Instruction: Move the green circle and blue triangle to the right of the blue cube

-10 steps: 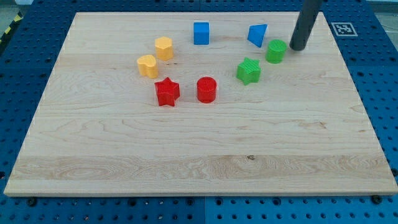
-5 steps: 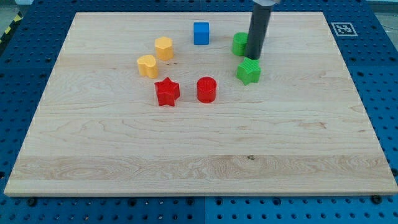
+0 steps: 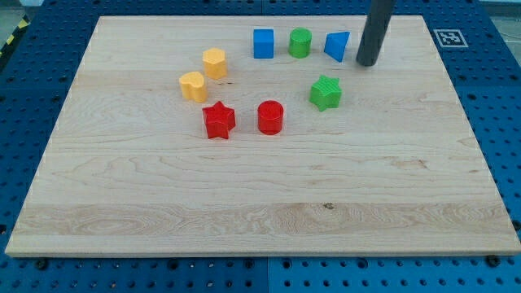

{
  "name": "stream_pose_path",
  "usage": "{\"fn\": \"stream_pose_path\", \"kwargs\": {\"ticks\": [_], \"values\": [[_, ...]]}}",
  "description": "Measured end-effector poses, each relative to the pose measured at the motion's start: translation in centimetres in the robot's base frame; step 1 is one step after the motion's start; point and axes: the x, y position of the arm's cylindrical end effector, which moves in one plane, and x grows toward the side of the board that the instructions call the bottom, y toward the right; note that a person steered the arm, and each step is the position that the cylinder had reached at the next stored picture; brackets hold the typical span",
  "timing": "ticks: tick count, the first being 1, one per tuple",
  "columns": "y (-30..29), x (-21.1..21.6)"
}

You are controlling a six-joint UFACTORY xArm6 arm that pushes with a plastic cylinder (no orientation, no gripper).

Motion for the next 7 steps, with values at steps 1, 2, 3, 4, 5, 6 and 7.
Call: {"fn": "stream_pose_path", "kwargs": {"ticks": [1,2,3,4,5,6,7], "values": [[-0.1,-2.4],[-2.0,-3.3],[-2.5,-3.3],[-0.8,-2.3],[-1.8,-1.0],[-5.5,-1.4],[-8.4,-1.7]]}}
